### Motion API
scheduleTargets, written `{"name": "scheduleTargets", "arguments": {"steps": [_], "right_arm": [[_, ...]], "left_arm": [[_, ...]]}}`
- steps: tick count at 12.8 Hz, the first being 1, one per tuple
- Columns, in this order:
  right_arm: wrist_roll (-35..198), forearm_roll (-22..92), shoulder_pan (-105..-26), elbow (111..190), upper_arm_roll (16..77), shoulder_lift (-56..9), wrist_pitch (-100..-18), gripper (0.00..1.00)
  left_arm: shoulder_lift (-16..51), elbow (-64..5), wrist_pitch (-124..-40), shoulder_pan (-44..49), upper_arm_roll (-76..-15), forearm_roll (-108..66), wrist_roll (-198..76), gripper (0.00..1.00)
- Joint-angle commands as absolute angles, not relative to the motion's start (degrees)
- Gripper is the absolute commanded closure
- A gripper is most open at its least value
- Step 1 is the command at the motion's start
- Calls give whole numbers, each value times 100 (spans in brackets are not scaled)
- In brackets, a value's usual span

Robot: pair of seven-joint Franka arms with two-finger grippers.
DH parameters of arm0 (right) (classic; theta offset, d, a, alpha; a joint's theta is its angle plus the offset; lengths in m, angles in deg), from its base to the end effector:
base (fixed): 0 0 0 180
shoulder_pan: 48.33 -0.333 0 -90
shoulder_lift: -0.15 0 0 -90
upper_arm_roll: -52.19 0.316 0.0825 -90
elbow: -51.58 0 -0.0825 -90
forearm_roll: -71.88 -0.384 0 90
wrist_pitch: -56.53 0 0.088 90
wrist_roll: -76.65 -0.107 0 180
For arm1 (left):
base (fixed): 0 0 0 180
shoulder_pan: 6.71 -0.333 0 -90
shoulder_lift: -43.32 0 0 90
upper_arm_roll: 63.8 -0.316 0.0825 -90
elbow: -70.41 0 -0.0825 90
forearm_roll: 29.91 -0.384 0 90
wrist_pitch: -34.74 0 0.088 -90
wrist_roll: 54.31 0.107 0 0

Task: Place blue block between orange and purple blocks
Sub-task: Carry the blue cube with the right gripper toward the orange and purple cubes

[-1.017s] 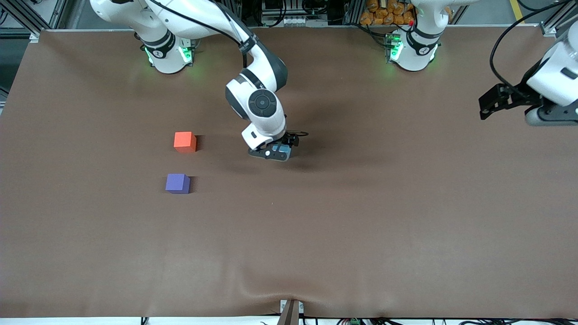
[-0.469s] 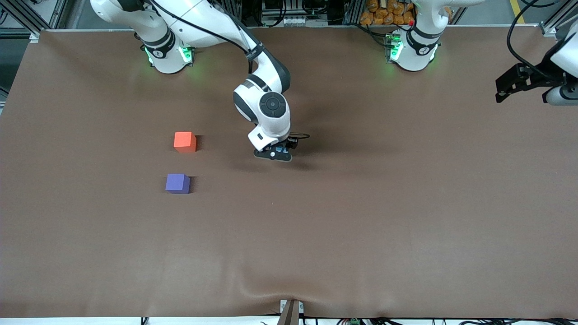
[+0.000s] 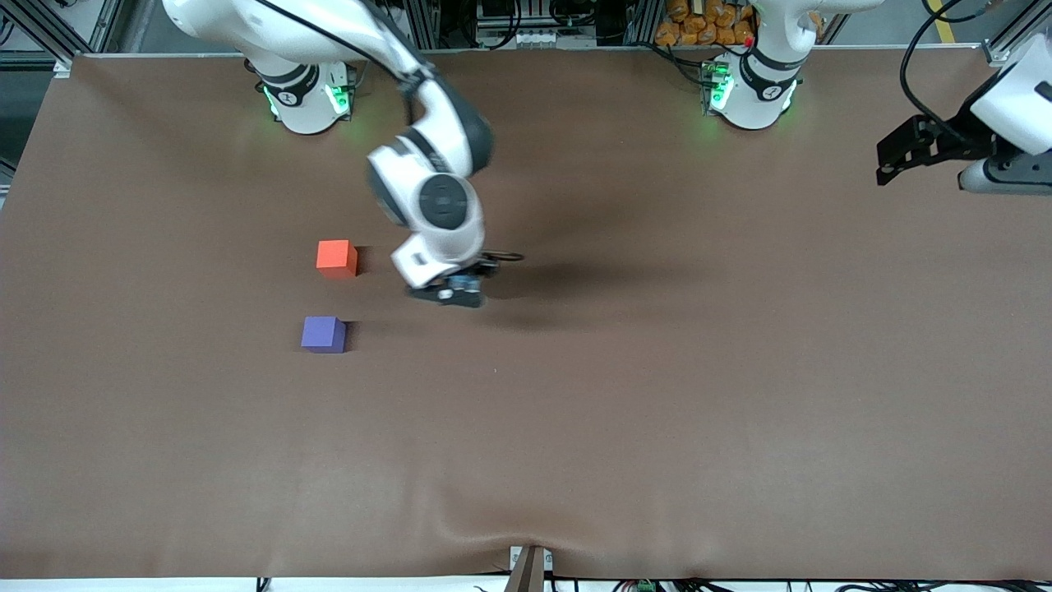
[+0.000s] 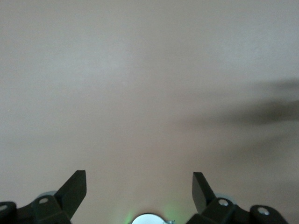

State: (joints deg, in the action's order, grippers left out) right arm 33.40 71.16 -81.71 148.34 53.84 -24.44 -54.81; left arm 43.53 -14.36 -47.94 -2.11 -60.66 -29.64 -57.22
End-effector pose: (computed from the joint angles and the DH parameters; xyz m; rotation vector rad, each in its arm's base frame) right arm 0.5290 0.3698 0.3361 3.0325 -0.2288 -0.2290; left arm 0.5352 -0.0734 0.6580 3.1369 -0.1331 -0.0520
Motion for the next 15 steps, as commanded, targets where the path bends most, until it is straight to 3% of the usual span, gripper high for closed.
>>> {"name": "scheduleTargets", "arguments": {"steps": [1, 4, 7, 15], "right_arm": [[4216, 7188, -7455, 15299, 5500, -1859, -5238, 100], [5482, 7056, -6699, 16019, 5500, -1287, -5298, 100], [6334, 6731, -6127, 16363, 5491, -1154, -5430, 100], [6839, 6722, -5862, 17366, 5465, -1075, -6529, 100]], "left_arm": [[4122, -1414, -5199, -223, -6099, -2710, -5773, 0], [4060, -1423, -5315, -249, -6125, -2832, -5660, 0], [4042, -1370, -5324, -363, -6125, -2929, -5650, 0], [4024, -1405, -5306, -346, -6099, -3097, -5703, 0]]}}
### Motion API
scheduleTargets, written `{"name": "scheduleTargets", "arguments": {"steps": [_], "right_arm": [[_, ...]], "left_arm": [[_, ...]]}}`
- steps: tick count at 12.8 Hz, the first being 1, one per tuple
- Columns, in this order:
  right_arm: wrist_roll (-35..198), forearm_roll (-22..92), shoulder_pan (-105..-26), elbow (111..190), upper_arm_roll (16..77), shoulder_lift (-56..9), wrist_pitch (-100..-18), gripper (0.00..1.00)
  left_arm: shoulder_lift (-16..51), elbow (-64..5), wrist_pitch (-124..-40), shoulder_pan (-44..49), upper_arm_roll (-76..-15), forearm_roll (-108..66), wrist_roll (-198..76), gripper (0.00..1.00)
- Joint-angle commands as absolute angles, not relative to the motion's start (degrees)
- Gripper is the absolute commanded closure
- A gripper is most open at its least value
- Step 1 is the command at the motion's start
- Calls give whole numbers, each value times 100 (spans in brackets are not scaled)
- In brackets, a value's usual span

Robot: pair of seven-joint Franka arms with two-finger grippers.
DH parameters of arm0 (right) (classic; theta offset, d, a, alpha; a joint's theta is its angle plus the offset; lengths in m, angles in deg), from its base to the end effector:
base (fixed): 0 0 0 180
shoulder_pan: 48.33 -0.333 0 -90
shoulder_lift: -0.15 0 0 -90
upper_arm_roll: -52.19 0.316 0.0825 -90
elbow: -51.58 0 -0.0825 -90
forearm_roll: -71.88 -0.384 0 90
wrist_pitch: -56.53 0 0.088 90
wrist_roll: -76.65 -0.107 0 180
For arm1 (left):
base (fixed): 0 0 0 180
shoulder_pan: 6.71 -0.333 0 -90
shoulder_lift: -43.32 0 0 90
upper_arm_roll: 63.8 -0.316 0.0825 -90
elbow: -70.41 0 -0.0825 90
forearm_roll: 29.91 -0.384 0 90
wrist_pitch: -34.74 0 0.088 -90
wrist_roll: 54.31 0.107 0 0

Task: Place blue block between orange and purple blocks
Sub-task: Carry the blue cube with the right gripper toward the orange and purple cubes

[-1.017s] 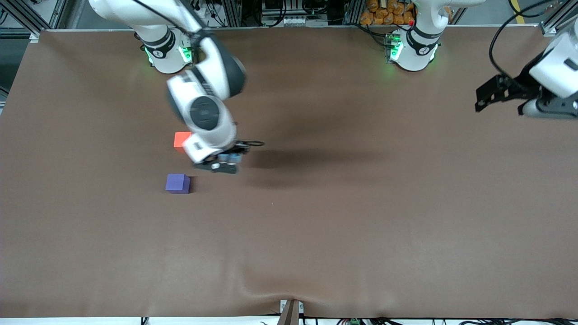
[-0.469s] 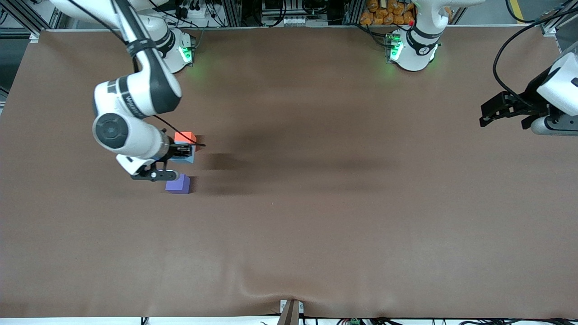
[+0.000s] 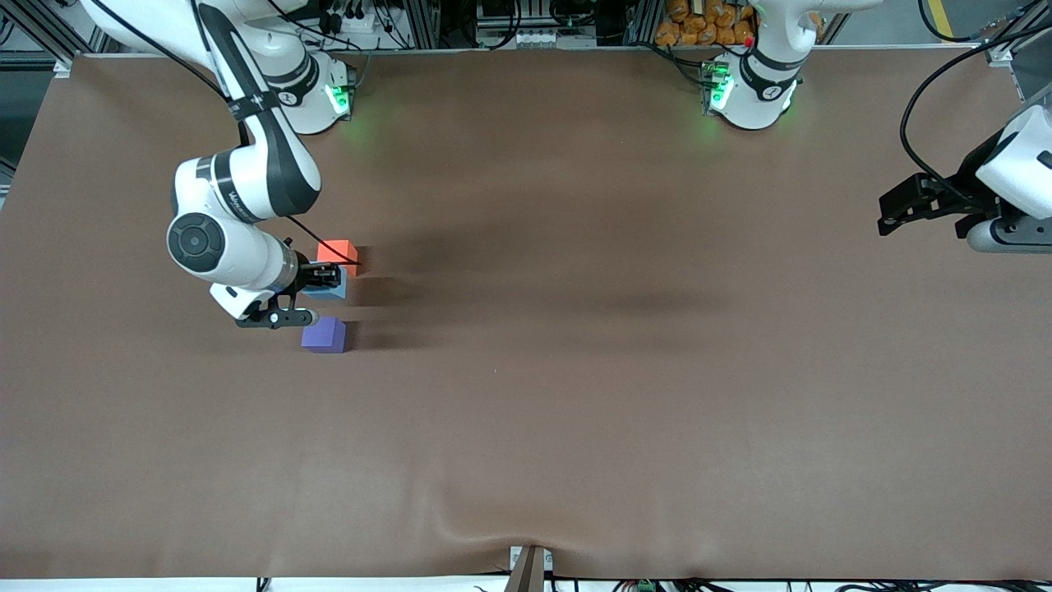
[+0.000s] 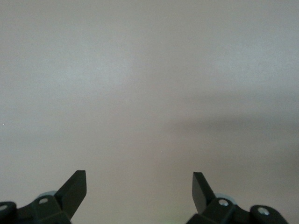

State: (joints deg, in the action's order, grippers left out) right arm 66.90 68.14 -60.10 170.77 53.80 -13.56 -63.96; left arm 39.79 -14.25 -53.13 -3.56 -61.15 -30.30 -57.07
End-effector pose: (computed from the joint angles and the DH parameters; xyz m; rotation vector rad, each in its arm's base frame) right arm 0.5398 0.1314 0.2962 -3.1073 -0.0373 0.3495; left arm 0.5676 -0.0560 0.6305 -3.1361 0.0827 0.0082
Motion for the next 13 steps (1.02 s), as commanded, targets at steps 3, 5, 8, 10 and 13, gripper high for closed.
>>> {"name": "scheduleTargets", "arguments": {"steps": [3, 5, 8, 10, 13], "right_arm": [[7111, 6722, -5669, 17366, 5465, -1110, -6608, 100], [7103, 6722, -5633, 17375, 5465, -1154, -6739, 100], [7103, 6722, -5685, 17462, 5465, -1295, -6977, 100], [7111, 6722, -5686, 17550, 5465, -1321, -7056, 100], [7103, 6722, -5703, 17674, 5465, -1400, -7354, 100]], "left_arm": [[4033, -1405, -5306, -346, -6090, -3070, -5712, 0], [4033, -1405, -5306, -346, -6090, -3061, -5712, 0], [4033, -1405, -5297, -346, -6090, -3070, -5712, 0], [4042, -1405, -5297, -346, -6090, -3070, -5712, 0], [4033, -1405, -5289, -346, -6090, -3070, -5712, 0]]}}
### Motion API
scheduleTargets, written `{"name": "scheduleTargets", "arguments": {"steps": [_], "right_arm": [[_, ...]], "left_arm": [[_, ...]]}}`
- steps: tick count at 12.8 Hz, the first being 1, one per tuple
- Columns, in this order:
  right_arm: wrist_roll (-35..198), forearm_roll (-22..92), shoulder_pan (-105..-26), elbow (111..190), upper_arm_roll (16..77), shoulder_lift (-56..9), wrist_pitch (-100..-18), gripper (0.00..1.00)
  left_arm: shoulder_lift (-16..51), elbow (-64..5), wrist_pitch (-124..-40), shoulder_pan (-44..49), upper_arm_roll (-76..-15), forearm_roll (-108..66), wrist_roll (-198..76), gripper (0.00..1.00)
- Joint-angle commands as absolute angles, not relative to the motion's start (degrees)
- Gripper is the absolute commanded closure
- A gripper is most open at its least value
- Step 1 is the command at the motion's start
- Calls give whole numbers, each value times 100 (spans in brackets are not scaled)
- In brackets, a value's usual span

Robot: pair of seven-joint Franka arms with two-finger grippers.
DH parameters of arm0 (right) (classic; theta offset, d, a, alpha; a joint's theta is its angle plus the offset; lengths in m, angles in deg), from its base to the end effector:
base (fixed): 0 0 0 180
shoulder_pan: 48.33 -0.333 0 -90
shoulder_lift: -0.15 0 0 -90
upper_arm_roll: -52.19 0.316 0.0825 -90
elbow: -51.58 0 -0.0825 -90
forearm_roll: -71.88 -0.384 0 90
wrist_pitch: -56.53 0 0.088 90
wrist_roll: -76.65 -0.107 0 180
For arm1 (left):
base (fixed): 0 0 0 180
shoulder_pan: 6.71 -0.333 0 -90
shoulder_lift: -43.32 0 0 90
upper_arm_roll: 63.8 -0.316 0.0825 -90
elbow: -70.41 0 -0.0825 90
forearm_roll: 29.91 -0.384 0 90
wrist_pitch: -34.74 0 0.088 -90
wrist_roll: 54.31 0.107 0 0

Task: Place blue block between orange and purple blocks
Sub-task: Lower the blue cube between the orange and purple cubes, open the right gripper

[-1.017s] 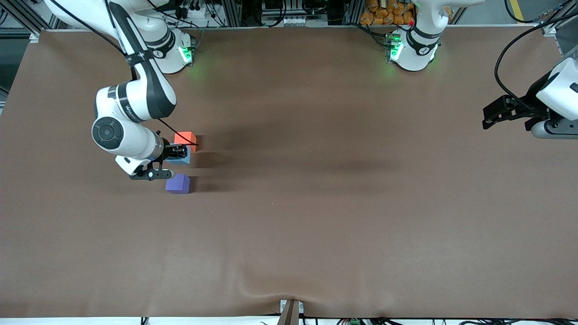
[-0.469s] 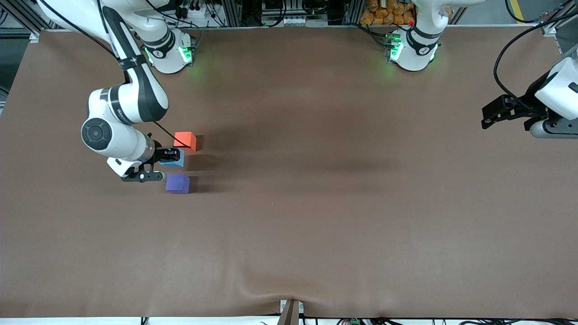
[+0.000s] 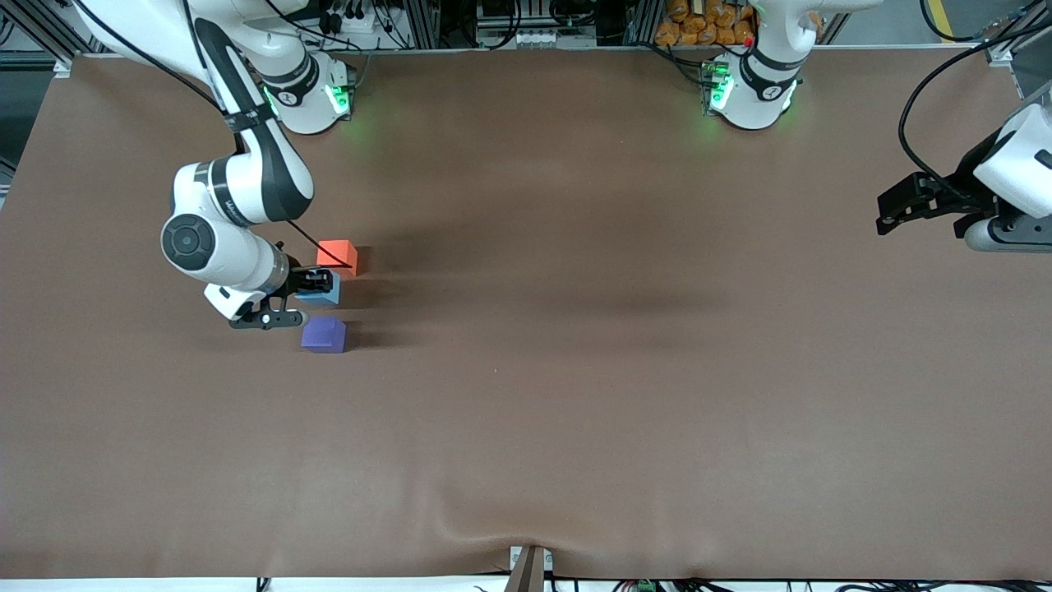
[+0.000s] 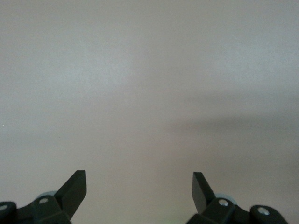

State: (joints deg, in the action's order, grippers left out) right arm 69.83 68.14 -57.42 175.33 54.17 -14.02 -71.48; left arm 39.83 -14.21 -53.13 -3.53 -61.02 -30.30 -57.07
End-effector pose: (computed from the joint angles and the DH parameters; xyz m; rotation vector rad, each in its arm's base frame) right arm 0.5338 0.1064 0.2691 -3.1000 -0.0453 0.2791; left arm 0.5673 -0.0575 0.6312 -3.1362 0.0871 0.0060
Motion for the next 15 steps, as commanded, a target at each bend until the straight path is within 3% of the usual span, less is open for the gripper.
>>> {"name": "scheduleTargets", "arguments": {"steps": [1, 14, 15], "right_arm": [[7103, 6722, -5703, 17709, 5465, -1435, -7451, 100], [7103, 6731, -5730, 17973, 5465, -1883, -8278, 100], [7103, 6731, -5721, 17955, 5465, -1927, -8278, 49]], "left_arm": [[4033, -1405, -5280, -346, -6090, -3070, -5712, 0], [4033, -1405, -5280, -346, -6081, -3061, -5712, 0], [4042, -1405, -5280, -346, -6081, -3061, -5712, 0]]}}
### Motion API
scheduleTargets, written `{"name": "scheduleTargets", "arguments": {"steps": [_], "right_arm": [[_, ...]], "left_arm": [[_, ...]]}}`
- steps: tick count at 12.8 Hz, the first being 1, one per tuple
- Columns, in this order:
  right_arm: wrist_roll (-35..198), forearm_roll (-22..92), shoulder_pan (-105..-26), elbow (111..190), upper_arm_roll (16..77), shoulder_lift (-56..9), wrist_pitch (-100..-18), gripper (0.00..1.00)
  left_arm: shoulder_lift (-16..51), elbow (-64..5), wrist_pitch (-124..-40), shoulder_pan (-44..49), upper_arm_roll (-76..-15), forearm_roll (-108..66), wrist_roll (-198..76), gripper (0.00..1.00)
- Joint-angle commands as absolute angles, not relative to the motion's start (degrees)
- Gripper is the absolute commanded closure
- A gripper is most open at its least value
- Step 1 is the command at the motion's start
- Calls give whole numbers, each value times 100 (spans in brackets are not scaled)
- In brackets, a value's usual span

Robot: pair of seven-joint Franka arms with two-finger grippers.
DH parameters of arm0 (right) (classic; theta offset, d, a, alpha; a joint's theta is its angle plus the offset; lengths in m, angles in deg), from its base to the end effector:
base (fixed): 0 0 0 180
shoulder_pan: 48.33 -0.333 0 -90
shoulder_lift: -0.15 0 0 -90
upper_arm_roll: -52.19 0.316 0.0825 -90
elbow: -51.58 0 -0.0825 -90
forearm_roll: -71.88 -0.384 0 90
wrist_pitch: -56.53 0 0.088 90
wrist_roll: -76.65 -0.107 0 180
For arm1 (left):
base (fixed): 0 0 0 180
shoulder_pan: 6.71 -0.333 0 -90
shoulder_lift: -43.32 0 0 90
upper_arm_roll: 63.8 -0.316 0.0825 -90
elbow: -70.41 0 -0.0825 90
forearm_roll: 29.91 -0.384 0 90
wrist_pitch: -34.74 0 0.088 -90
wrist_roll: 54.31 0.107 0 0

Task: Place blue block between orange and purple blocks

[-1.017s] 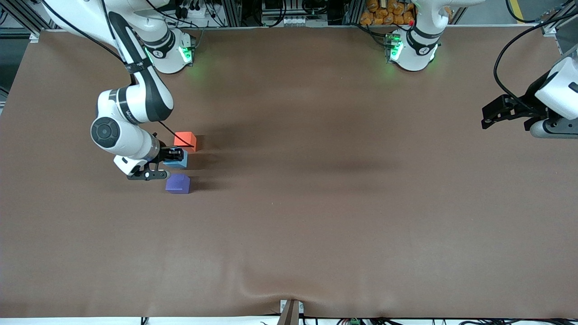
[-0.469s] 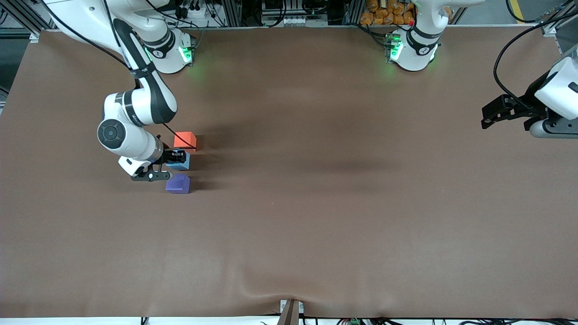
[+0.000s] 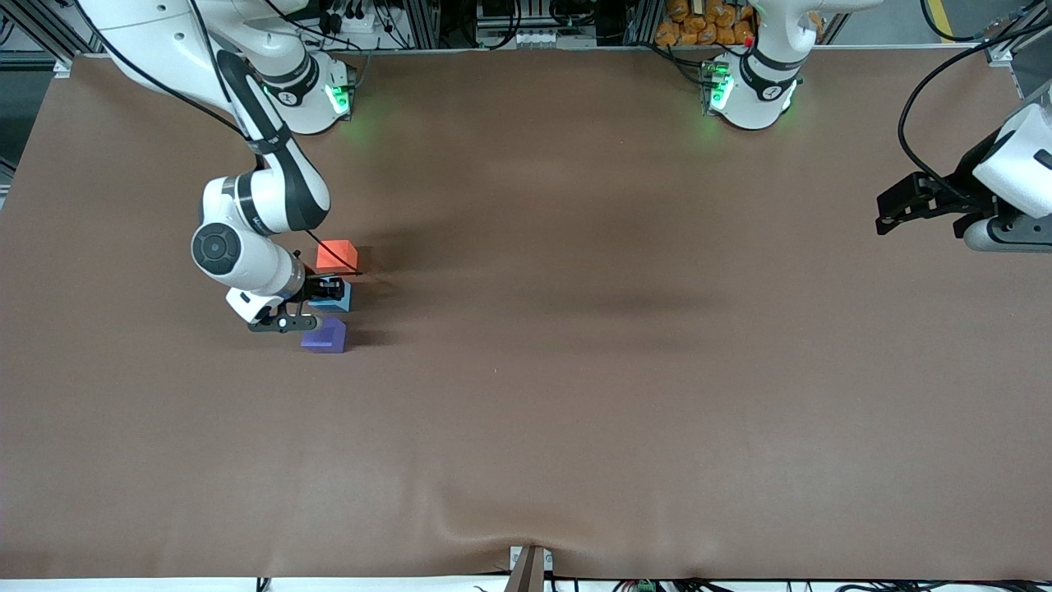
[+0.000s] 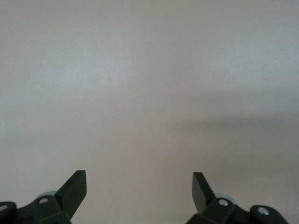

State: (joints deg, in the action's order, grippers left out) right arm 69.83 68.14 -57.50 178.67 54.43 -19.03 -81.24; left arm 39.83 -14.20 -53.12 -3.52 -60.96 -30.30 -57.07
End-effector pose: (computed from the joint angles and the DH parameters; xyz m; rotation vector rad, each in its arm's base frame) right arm 0.5241 0.1066 0.2121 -3.1030 -0.0423 0.2408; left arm 0.5672 -0.0582 0.6313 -3.1362 0.0890 0.0060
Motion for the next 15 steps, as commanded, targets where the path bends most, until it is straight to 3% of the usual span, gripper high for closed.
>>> {"name": "scheduleTargets", "arguments": {"steps": [1, 3, 4, 8, 12, 15], "right_arm": [[7068, 6731, -5721, 17938, 5465, -1928, -8252, 0], [7032, 6731, -5703, 17658, 5465, -1823, -7763, 0], [7015, 6722, -5695, 17247, 5465, -1744, -7029, 0], [7015, 6739, -5642, 14806, 5448, -1760, -4460, 0], [7111, 6810, -5300, 12599, 5439, -1813, -3025, 0], [7164, 6801, -4983, 11874, 5430, -1717, -2154, 0]], "left_arm": [[4033, -1396, -5280, -346, -6081, -3061, -5712, 0], [4033, -1405, -5280, -346, -6081, -3061, -5712, 0], [4033, -1396, -5280, -346, -6081, -3061, -5712, 0], [4033, -1405, -5280, -354, -6081, -3061, -5712, 0], [4033, -1405, -5280, -354, -6081, -3061, -5712, 0], [4033, -1396, -5280, -354, -6081, -3061, -5712, 0]]}}
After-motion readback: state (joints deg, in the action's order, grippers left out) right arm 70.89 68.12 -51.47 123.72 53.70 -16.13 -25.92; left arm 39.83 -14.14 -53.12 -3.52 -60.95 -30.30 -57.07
